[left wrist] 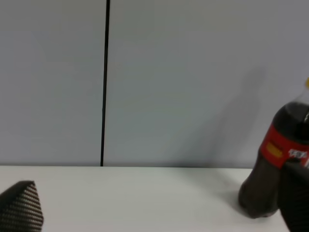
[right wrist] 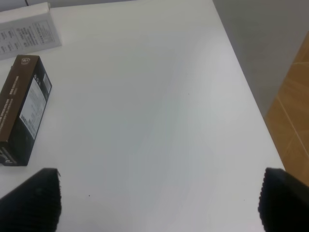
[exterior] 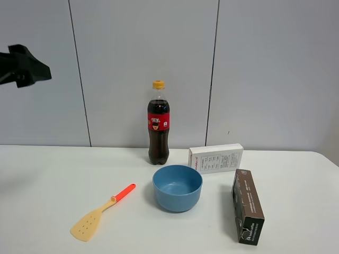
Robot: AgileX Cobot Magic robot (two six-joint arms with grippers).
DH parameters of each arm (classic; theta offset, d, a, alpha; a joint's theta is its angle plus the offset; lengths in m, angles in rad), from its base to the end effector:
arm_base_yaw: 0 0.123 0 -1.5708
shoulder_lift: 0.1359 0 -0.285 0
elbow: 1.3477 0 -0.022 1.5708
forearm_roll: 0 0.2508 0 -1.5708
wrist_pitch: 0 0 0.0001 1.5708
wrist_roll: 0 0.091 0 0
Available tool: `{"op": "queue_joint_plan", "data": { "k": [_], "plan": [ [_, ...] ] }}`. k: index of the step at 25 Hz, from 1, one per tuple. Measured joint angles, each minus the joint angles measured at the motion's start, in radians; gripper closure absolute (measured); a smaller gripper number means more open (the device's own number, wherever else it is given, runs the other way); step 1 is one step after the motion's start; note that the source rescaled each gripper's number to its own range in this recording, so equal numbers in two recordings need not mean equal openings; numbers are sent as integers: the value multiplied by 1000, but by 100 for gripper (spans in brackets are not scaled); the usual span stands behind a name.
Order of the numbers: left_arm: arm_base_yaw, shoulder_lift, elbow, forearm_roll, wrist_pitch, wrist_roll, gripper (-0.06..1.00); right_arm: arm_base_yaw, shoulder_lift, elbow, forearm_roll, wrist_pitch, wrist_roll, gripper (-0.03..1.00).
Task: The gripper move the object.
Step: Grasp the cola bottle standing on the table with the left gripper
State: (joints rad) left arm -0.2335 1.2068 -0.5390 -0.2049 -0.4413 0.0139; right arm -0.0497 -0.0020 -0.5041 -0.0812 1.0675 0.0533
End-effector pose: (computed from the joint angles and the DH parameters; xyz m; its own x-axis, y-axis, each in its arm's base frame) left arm 0.2421 -0.0495 0.2680 -0.1659 -0.1356 -0.9768 0.1203 0.9803 -0.1566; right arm -0.0064 -0.0062 0.2781 -0.4532 0.0366 -0.8907 0.1191 0.9927 -0.0198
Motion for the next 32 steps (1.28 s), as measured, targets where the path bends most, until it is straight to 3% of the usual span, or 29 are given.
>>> {"op": "queue_joint_plan", "data": {
  "k": [5,8,13,18,24,32],
  "plan": [
    [-1,156,0,25,-128,-8,-6,0,0,0,0,0,0,-3],
    [-3,230,0,90,-209,-50,-6,0,0,0,0,0,0,-3],
    [-21,313,-1,205,-327,-203,-6,0,0,0,0,0,0,-3],
    [-60,366,-1,305,-434,-237,-6,0,0,0,0,0,0,-3],
    [-109,433,-54,348,-457,-226,-6,0,0,0,0,0,0,-3],
    [-117,564,-179,432,-427,-222,-6,0,0,0,0,0,0,-3]
  ]
}}
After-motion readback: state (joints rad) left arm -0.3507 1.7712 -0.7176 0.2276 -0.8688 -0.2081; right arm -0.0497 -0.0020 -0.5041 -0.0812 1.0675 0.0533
